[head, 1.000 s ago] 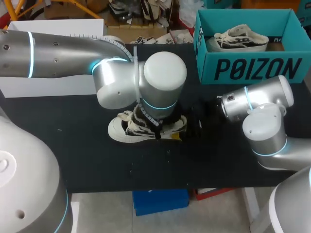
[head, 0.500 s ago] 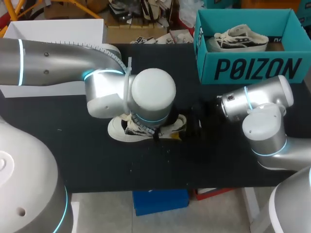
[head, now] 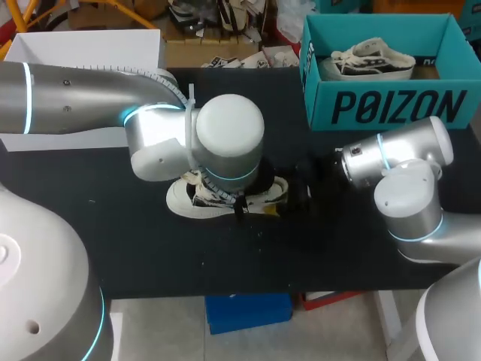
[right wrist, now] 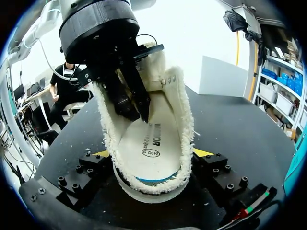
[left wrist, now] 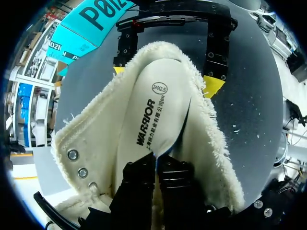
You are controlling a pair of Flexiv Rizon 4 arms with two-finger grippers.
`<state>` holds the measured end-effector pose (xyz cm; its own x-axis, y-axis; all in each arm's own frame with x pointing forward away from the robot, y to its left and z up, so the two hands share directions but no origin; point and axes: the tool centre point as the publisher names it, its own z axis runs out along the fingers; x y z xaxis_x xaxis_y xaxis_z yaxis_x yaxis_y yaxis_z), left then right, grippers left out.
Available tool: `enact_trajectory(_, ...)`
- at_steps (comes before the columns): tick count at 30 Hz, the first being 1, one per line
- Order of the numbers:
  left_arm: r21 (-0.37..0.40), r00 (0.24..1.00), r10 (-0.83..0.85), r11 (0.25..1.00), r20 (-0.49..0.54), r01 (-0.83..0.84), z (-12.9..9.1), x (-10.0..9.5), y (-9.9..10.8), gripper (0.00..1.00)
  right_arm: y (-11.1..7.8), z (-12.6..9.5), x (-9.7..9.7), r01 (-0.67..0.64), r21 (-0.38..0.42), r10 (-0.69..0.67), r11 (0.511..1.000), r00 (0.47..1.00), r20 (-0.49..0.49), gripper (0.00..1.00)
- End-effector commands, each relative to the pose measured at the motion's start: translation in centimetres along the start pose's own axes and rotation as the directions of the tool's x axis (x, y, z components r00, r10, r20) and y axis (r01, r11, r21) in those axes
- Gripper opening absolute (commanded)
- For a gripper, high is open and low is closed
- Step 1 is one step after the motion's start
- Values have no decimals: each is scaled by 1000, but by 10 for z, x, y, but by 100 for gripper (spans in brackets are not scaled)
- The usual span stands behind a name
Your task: Take the shoe out of the shoebox, open the shoe tongue, remove and reinsert the insole, then place the shoe into the shoebox
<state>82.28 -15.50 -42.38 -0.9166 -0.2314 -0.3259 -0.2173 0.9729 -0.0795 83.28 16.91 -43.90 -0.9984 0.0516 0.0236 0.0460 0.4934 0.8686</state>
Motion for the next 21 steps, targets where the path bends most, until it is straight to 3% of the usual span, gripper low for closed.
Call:
enact_trajectory(1,25,994,11,1000,-108,-9,89,-11,9,0,-2,-1,1,-1,0,1,1000,1000,0,0)
enact_trajectory(11,84,953,76,995,-294,-54,67,6,5,0,-2,-1,1,-1,0,1,1000,1000,0,0)
enact_trajectory(21,125,935,103,990,-341,-63,41,13,2,0,-2,-1,1,-1,0,1,1000,1000,0,0)
